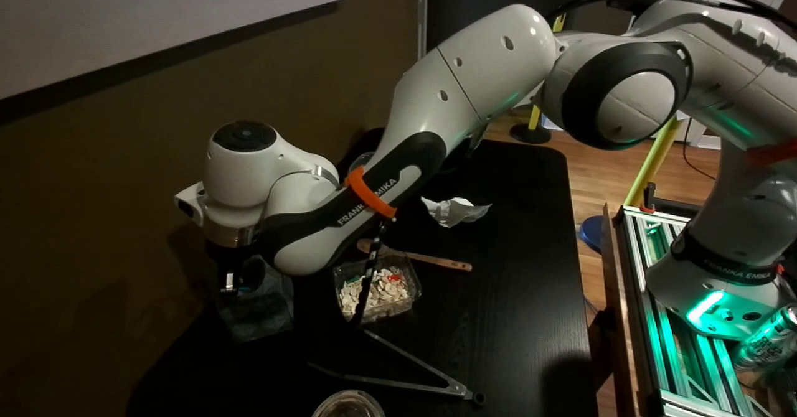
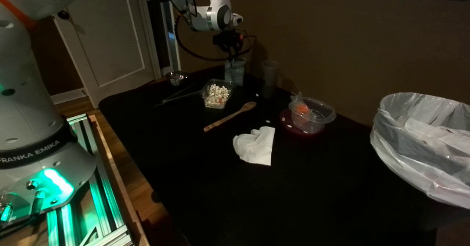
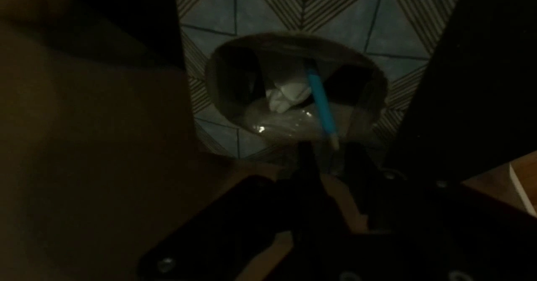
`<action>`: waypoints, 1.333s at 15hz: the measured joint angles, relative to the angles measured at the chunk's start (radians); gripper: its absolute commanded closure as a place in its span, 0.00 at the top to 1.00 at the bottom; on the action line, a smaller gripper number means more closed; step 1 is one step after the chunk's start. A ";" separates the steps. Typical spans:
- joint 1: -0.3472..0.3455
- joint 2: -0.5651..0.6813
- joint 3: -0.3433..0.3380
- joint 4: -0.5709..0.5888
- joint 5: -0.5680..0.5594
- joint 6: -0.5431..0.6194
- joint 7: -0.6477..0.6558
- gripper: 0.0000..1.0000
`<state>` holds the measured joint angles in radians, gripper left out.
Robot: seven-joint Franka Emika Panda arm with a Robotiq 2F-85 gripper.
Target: Remove the cooking stick from on top of the lunchbox, put it on the table, remove the blue pencil from inside the box and put it on the table
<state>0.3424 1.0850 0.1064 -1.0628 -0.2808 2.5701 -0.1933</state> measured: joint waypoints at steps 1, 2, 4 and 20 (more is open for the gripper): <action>0.002 0.008 -0.002 0.017 0.001 -0.013 0.005 0.00; 0.004 0.016 -0.006 0.033 0.001 -0.024 0.012 0.00; 0.007 0.031 -0.012 0.063 0.002 -0.036 0.018 0.01; -0.294 -0.245 0.311 -0.231 0.171 0.192 -0.203 0.01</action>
<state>0.0480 0.8396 0.4170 -1.2935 -0.1093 2.7623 -0.3958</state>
